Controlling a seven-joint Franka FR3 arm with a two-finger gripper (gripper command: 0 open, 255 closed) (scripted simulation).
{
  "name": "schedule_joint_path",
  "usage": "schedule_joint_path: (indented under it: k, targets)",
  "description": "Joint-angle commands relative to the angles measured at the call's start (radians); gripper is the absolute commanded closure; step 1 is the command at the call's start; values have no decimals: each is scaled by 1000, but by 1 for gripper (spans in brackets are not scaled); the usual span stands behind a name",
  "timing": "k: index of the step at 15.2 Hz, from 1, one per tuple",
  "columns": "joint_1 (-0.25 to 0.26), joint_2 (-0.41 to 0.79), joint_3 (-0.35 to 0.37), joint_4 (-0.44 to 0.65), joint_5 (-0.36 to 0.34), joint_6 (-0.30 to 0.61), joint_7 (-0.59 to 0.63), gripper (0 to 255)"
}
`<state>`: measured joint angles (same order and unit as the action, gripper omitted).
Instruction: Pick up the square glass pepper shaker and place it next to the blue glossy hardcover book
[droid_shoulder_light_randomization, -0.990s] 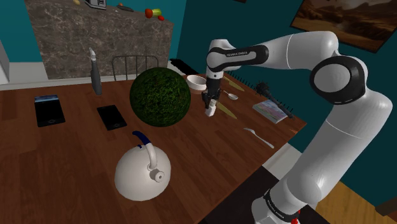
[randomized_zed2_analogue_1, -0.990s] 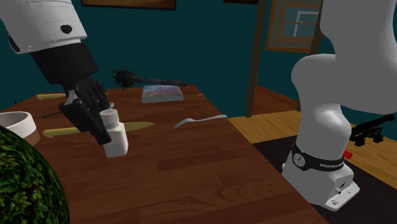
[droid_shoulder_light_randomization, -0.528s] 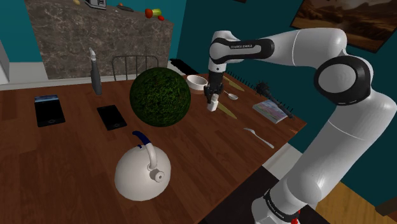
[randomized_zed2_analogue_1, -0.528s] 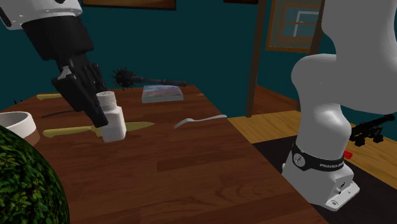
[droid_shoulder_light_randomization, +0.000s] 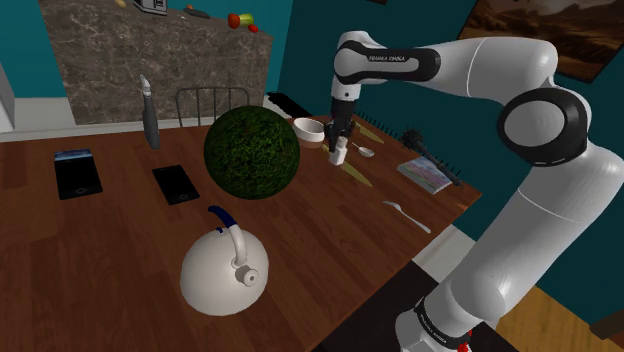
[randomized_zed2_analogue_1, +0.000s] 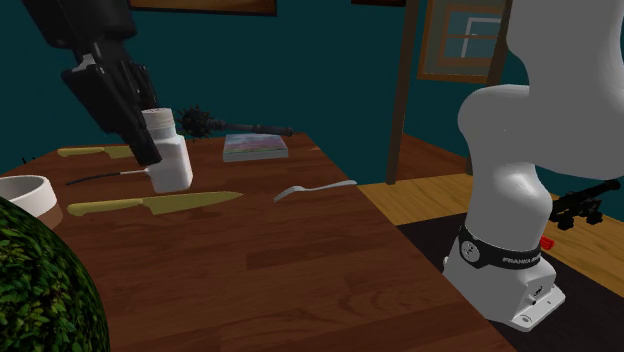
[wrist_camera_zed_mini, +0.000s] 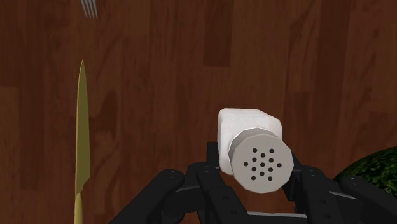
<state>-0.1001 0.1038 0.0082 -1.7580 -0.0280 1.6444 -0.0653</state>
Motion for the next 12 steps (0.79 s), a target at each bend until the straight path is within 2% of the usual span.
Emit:
schedule_joint_path:
  k: [1,2,12]
  targets:
    - [1,-1,1,26,0,-27,1,255]
    - [1,-1,1,29,0,-31,1,255]
    - [-114,-116,-106,-116,-47,10,-211,255]
